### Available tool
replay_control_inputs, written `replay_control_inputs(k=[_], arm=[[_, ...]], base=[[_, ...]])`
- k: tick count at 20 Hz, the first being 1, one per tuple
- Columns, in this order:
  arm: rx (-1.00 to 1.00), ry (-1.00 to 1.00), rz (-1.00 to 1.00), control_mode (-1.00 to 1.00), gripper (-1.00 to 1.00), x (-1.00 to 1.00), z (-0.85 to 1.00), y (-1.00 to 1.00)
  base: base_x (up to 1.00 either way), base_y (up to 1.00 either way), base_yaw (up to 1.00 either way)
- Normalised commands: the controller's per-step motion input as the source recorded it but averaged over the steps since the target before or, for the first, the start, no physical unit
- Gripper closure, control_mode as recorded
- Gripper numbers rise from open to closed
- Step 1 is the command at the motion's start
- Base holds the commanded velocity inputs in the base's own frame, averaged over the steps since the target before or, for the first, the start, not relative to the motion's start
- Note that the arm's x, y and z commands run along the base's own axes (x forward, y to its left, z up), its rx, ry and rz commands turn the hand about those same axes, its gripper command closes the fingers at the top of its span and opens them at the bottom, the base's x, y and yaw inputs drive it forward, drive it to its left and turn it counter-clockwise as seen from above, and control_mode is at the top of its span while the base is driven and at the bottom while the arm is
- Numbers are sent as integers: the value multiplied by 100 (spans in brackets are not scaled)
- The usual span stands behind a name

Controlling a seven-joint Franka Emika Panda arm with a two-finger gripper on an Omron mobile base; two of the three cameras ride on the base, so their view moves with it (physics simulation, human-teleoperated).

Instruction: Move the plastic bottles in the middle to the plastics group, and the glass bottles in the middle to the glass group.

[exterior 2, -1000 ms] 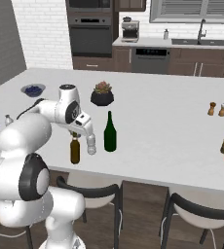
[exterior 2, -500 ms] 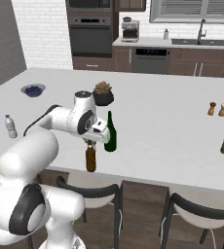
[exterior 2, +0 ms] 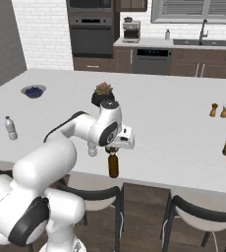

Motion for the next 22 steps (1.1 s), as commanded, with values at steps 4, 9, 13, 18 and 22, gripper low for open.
replay_control_inputs(k=[4,9,13,18,22], arm=[[0,-5,15,-100,100,7,3,-90],[0,-6,13,-100,100,10,9,-89],[0,-10,7,-100,100,10,14,-82],[0,-4,0,-100,100,21,13,-75],[0,0,-3,-100,100,28,10,-74]], base=[[0,0,0],[0,0,0],[0,0,0],[0,0,0],[0,0,0]])
